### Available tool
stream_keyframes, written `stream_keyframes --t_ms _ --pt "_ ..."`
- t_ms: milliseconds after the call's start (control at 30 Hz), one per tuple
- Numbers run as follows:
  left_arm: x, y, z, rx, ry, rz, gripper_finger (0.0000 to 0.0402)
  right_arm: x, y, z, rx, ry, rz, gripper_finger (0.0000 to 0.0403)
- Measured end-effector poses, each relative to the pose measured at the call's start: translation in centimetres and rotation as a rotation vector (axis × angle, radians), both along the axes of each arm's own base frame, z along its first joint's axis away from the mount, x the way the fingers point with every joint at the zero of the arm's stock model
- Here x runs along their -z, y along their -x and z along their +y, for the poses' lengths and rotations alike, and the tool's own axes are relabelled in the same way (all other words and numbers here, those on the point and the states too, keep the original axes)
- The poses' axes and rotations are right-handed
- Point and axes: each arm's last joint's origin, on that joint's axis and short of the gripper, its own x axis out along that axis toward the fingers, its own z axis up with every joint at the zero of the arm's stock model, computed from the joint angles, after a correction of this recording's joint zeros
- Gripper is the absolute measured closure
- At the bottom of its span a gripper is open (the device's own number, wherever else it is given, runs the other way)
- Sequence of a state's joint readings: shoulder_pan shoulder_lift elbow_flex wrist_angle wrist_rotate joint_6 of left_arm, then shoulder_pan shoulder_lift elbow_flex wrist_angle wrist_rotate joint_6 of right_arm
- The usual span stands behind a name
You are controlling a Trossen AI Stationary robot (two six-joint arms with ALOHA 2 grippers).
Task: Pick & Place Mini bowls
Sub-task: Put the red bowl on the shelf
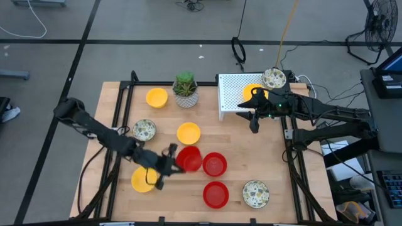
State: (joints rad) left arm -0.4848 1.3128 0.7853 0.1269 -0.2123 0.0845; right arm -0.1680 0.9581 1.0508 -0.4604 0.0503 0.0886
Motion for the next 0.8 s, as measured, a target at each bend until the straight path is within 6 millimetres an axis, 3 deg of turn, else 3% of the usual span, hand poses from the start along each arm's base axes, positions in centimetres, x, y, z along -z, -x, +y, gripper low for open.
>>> stream_keyframes --t_ms 167,467,633,800 --pt "-1.9 -1.2 2.9 -0.075 -0.043 -0.159 0.0394 0.0 0.0 0.0 -0.002 0.004 0.001 0.0248" --pt "-2.0 -3.6 9.3 -0.171 -0.106 -0.238 0.0391 0.0 0.0 0.0 -0.048 0.085 0.020 0.0248" --pt "-1.7 -3.7 11.3 -0.134 0.041 -0.193 0.0390 0.2 -0.6 1.0 -0.340 0.224 0.027 0.0248" --pt "-1.2 -3.6 11.2 -0.030 0.174 -0.111 0.0393 1.4 -3.1 3.0 -0.585 0.313 -0.065 0.0248"
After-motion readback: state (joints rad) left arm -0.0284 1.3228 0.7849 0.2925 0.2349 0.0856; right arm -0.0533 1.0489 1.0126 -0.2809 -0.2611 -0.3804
